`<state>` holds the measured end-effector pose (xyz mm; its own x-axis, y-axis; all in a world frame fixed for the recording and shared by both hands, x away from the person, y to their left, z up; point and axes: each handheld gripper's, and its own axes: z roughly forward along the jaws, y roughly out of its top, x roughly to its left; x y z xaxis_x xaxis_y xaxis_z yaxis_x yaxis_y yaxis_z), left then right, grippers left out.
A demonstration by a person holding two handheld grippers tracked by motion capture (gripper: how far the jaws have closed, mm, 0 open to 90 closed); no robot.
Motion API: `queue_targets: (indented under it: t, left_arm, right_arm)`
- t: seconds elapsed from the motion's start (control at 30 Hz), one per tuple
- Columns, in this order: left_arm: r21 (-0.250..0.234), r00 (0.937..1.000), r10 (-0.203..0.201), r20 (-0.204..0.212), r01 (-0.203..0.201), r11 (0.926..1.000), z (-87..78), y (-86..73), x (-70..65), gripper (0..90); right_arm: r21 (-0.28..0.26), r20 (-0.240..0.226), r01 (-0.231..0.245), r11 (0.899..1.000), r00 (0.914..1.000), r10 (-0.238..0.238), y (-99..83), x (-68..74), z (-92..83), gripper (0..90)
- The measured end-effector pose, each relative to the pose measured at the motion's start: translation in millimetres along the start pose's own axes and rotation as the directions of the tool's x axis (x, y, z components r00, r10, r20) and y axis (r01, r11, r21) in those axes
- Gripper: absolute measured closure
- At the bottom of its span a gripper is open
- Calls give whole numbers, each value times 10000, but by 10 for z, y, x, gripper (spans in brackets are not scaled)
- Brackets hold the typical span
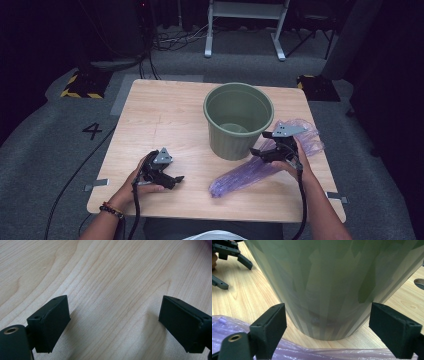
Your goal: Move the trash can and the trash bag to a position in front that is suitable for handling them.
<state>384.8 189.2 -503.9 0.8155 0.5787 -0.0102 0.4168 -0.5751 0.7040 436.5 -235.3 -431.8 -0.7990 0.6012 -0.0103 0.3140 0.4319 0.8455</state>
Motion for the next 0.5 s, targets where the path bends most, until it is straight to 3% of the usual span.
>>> queue_targets:
  t: [0.5]
  left_arm:
    - [2, 10000, 3, -1, -3, 10000, 0, 0, 0, 97]
  right_arm:
    - [-20, -171, 254, 9997, 9995, -255, 150, 90, 236, 151]
